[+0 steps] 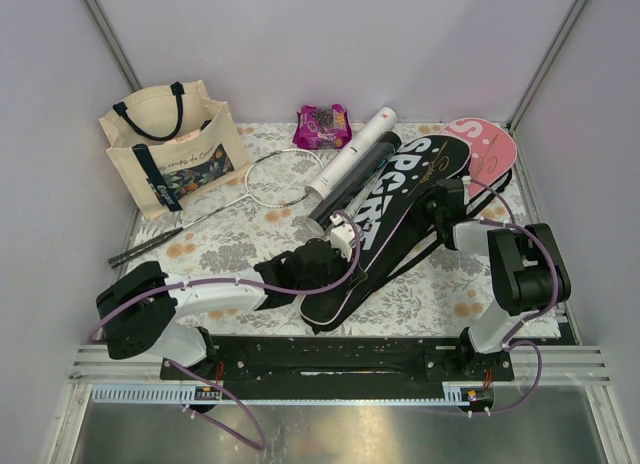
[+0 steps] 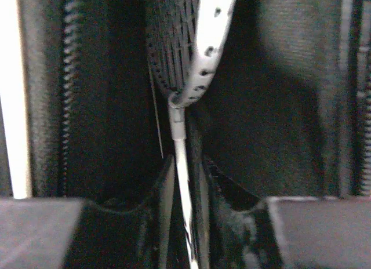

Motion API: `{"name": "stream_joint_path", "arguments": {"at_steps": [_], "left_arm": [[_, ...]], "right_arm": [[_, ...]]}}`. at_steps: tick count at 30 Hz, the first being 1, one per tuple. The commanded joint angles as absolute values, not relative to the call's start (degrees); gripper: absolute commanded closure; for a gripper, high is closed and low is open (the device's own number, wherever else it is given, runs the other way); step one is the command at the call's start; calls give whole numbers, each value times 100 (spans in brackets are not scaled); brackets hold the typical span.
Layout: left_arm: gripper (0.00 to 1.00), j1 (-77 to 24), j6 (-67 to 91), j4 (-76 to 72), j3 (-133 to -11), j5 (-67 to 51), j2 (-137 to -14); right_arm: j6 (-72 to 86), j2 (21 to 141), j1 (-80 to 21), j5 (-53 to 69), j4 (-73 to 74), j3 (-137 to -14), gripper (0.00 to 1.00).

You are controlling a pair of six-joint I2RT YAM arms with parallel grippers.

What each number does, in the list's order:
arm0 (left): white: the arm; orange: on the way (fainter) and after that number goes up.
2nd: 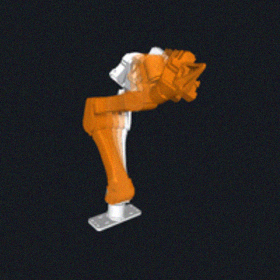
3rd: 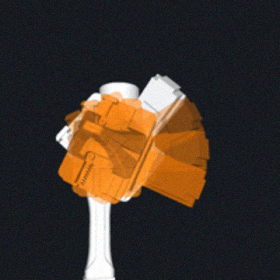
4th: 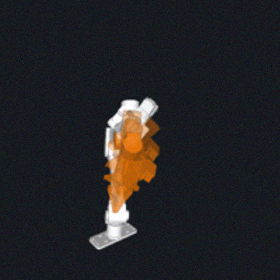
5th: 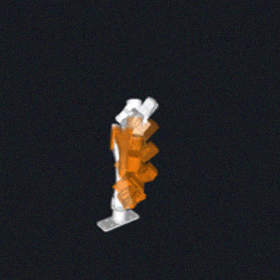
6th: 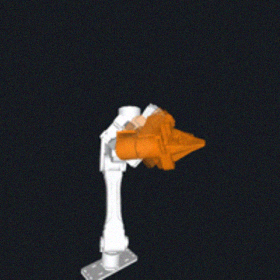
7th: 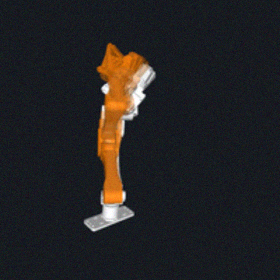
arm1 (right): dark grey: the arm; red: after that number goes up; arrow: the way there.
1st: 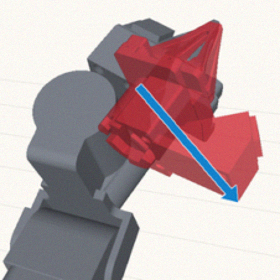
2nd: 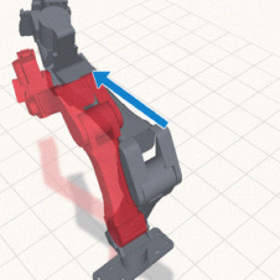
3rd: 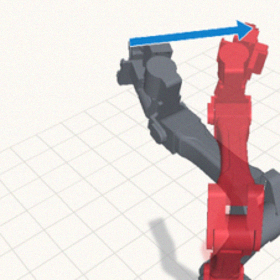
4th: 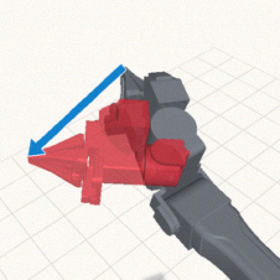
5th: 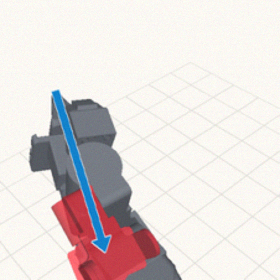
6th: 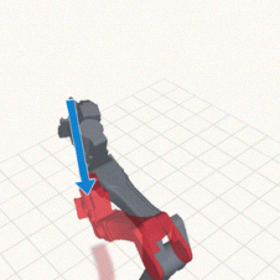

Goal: Pack up the badminton gear
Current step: Place the racket in the racket bag, then pick up the racket from the center of the board.

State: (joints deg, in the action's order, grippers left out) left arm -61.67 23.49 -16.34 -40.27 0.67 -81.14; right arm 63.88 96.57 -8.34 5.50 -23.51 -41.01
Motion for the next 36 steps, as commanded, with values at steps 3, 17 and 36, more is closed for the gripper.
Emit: {"name": "stream_joint_path", "arguments": {"at_steps": [3, 17, 36], "left_arm": [[65, -6249, 2145, -1398, -4587, 264, -8130], [46, -6205, 969, 507, -5737, 956, -7822], [46, -1390, -3056, 2118, -6081, -791, -7821]], "right_arm": [[5775, 8764, -765, 624, -504, -4474, 55], [4598, 6892, -659, 965, 1959, -4237, 50], [4078, 4158, -659, 2874, 2109, -3569, 48]]}}
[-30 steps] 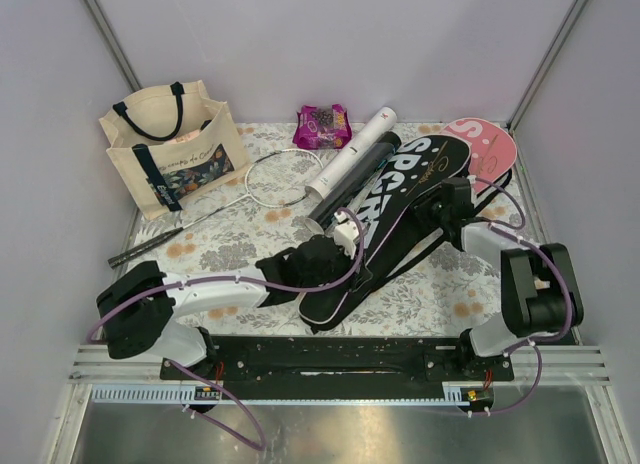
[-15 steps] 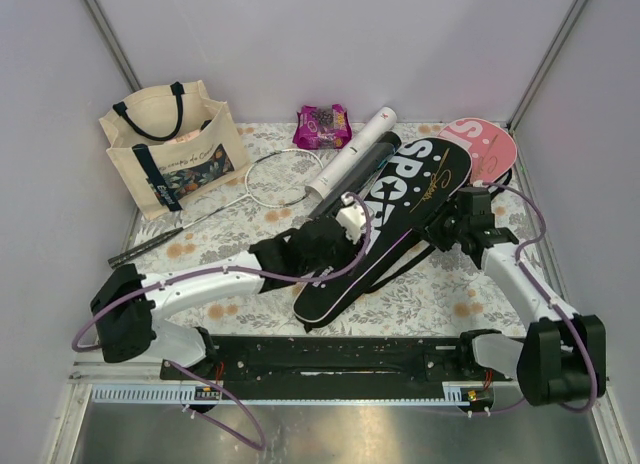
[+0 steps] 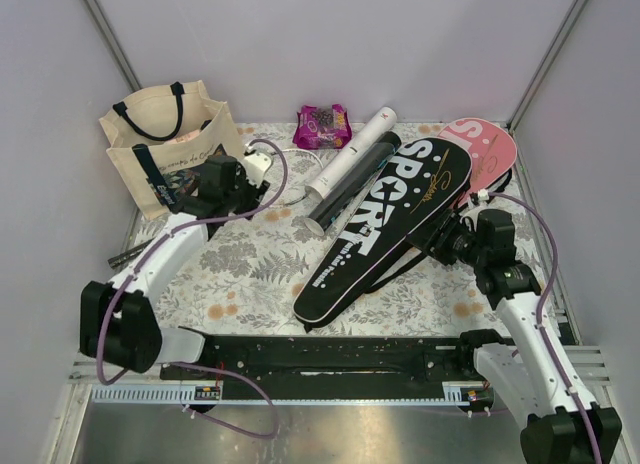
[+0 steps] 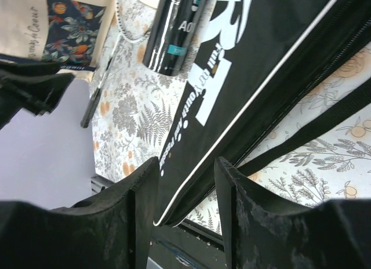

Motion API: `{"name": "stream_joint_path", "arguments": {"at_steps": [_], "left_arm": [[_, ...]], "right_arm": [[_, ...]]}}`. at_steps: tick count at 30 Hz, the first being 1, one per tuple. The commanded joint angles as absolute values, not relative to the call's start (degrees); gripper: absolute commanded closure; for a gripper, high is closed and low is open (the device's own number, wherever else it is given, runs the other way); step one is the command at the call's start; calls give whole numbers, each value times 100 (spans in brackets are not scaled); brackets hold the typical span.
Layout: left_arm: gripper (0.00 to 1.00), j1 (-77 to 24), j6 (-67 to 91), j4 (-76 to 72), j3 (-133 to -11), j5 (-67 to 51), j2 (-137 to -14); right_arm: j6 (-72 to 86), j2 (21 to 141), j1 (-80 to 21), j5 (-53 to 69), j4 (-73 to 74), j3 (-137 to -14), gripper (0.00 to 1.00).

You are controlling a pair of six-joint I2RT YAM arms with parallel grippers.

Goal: Pack up the badminton gear
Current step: Pick up the racket from the center of the board.

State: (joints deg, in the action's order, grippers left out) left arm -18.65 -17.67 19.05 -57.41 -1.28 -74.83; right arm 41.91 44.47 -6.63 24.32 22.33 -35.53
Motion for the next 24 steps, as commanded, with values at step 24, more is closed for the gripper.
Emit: {"name": "stream_joint_path", "arguments": {"at_steps": [24], "left_arm": [[47, -527, -3964, 2971, -8156, -598, -11302]], "right_arm": [[3902, 3639, -650, 2909, 2487, -3780, 46]]}}
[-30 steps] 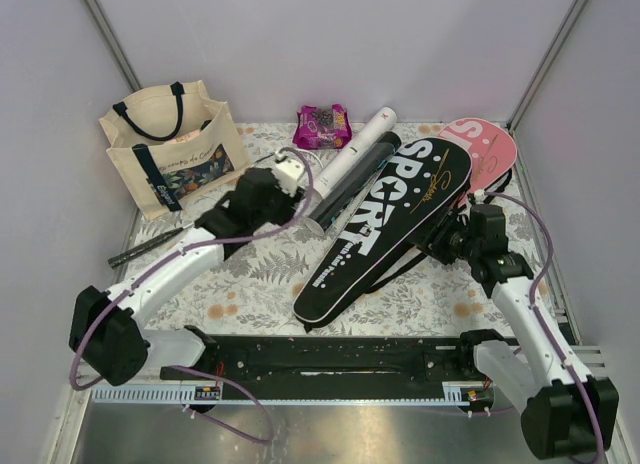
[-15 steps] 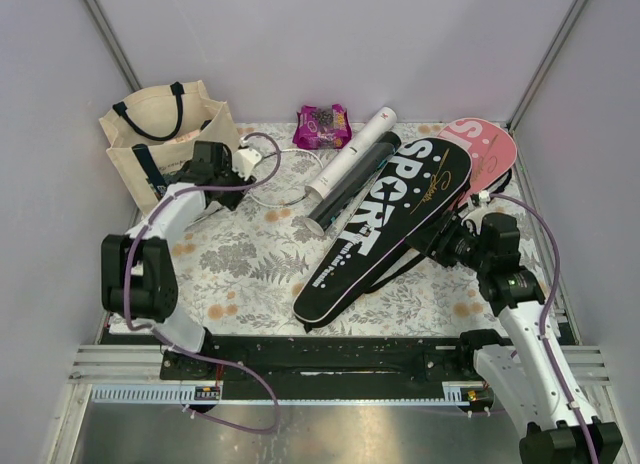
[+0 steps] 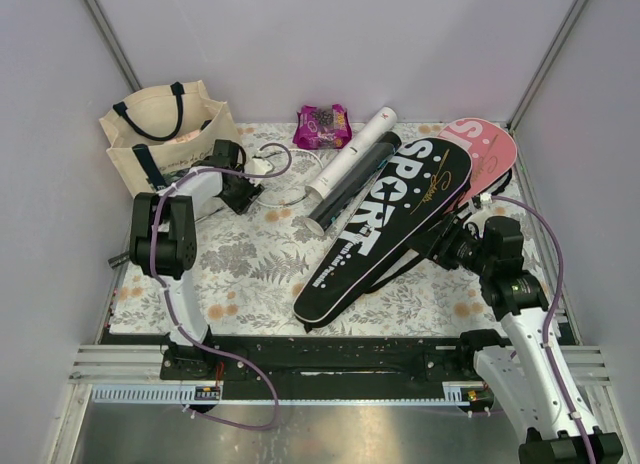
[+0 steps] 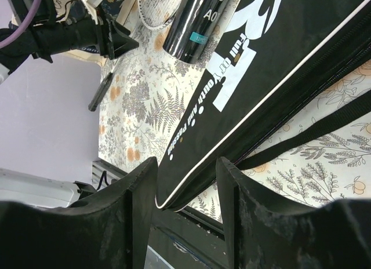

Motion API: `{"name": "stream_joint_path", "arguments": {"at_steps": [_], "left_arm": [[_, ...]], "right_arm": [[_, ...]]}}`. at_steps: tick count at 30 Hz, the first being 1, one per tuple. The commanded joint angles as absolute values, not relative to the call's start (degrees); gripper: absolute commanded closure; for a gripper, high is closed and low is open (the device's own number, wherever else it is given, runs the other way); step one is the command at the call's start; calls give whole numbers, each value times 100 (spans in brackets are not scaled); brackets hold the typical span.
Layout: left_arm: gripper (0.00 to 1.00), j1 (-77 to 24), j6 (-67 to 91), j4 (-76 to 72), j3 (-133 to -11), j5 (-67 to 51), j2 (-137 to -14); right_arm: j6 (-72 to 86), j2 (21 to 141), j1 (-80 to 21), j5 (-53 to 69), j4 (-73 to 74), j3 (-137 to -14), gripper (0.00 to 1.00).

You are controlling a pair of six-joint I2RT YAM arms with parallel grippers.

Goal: Pack up the badminton gear
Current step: Pick up the racket from the center of the board.

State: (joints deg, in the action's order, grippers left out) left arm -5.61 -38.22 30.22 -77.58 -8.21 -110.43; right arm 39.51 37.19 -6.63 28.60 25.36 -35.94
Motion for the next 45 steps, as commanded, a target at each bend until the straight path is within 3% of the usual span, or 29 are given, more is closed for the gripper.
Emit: {"name": "stream_joint_path", "arguments": {"at_steps": [1, 7, 13, 32, 39, 45], "left_arm": [[47, -519, -3973, 2962, -8200, -641, -11381], [48, -527, -3990, 3058, -8349, -624, -11593], [47, -527, -4262, 3120, -8437, -353, -11057], [47, -475, -4614, 4034, -9360, -492, -12032], [51, -475, -4606, 4447, -9378, -791, -12190], [64, -475, -4500, 4526, -9176, -862, -12068]], "right_arm": [[3937, 3613, -650, 2900, 2470, -3762, 46], [3973, 3542, -650, 2874, 2487, -3691, 46], [3981, 3604, -650, 2874, 2479, -3700, 46], [4043, 3850, -650, 3006, 2338, -3858, 45], [4061, 3779, -650, 3032, 2373, -3850, 45], [3964, 3639, -650, 2989, 2671, -4122, 44]]}}
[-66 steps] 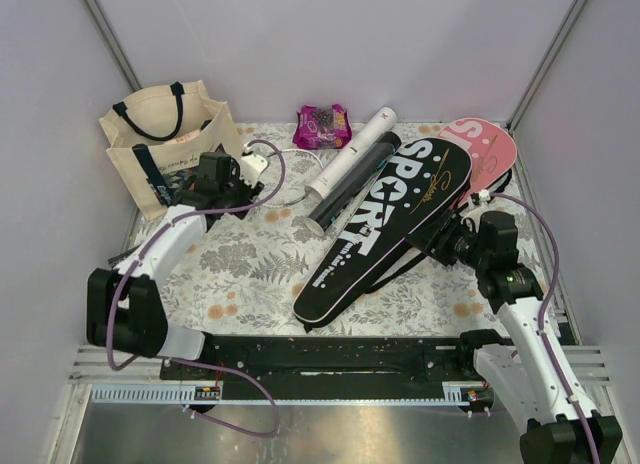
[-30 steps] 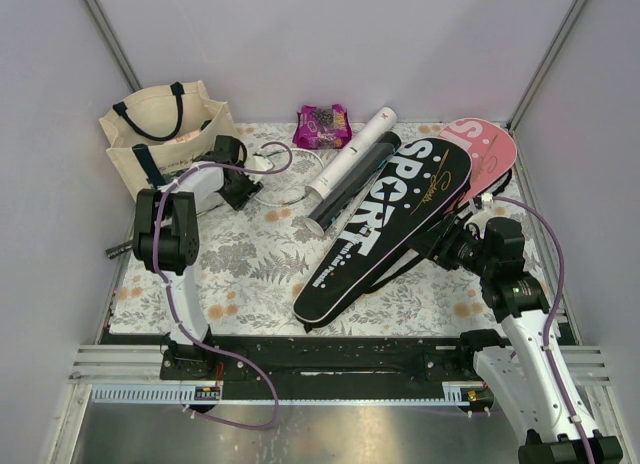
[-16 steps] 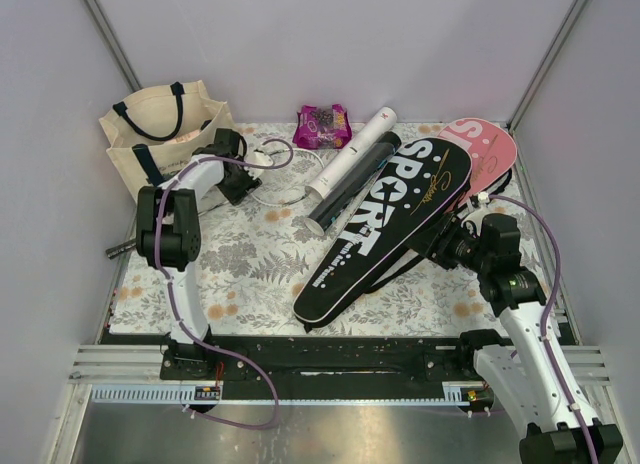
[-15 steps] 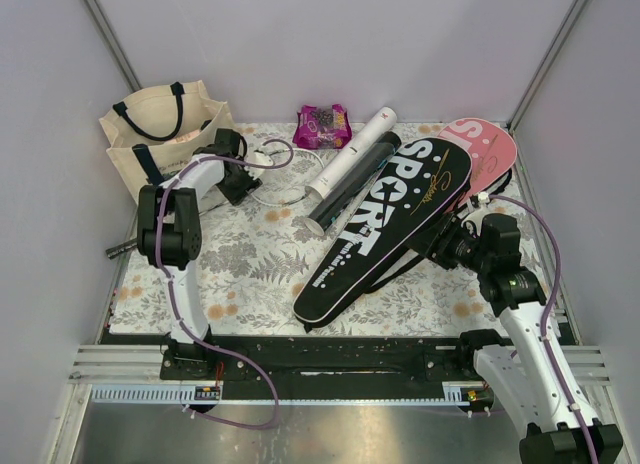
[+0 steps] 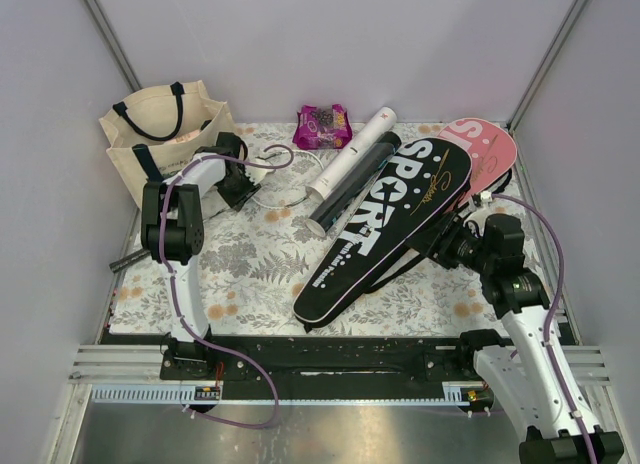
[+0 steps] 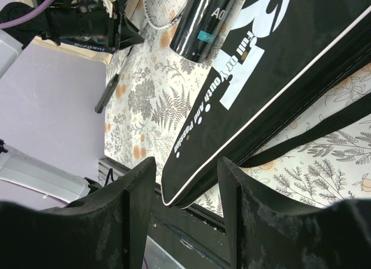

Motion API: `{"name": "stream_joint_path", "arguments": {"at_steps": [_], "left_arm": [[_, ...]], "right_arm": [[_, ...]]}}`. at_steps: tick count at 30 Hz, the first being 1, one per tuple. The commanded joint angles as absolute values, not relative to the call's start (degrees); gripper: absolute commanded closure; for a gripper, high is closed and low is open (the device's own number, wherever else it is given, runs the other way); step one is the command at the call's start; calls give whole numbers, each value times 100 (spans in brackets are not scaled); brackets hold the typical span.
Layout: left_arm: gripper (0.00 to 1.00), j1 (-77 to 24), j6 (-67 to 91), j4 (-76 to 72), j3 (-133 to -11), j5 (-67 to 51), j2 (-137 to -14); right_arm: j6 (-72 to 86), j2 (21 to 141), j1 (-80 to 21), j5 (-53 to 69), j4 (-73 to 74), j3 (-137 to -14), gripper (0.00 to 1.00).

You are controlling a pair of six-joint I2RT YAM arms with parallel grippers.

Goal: Pack up the badminton gear
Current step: Pick up the racket from the center of the board.

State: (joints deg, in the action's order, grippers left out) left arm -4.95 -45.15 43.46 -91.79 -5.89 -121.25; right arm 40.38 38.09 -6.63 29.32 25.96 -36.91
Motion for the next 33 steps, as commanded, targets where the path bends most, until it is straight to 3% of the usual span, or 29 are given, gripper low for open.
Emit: {"name": "stream_joint_path", "arguments": {"at_steps": [1, 5, 8, 14, 16, 18, 22, 25, 33], "left_arm": [[64, -475, -4465, 4526, -9167, -809, -12041], [64, -475, -4412, 4535, -9053, -599, -11962], [58, -475, -4412, 4457, -8930, -361, -11936], [60, -422, -4236, 4657, -8929, -588, -12146], [65, -422, -4193, 4702, -8886, -641, -12164], [77, -422, -4175, 4711, -8825, -747, -12129], [86, -431, -4017, 4702, -8623, -747, -11822], [100, -422, -3780, 4536, -8368, -686, -11436], [100, -650, -2998, 3657, -7665, -747, -10320]], "right_arm": [[3946, 3613, -650, 2953, 2741, -4139, 45], [3999, 3358, -650, 2909, 2795, -4026, 44], [4069, 3296, -650, 2997, 2812, -3973, 44], [3947, 3296, -650, 2962, 3032, -4210, 44], [3903, 3278, -659, 2936, 3093, -4289, 44], [3876, 3270, -650, 2909, 3129, -4315, 44], [3920, 3313, -659, 2892, 3059, -4307, 44], [3911, 3357, -650, 2935, 3024, -4298, 44], [3762, 3383, -650, 2804, 3041, -4254, 43]]}}
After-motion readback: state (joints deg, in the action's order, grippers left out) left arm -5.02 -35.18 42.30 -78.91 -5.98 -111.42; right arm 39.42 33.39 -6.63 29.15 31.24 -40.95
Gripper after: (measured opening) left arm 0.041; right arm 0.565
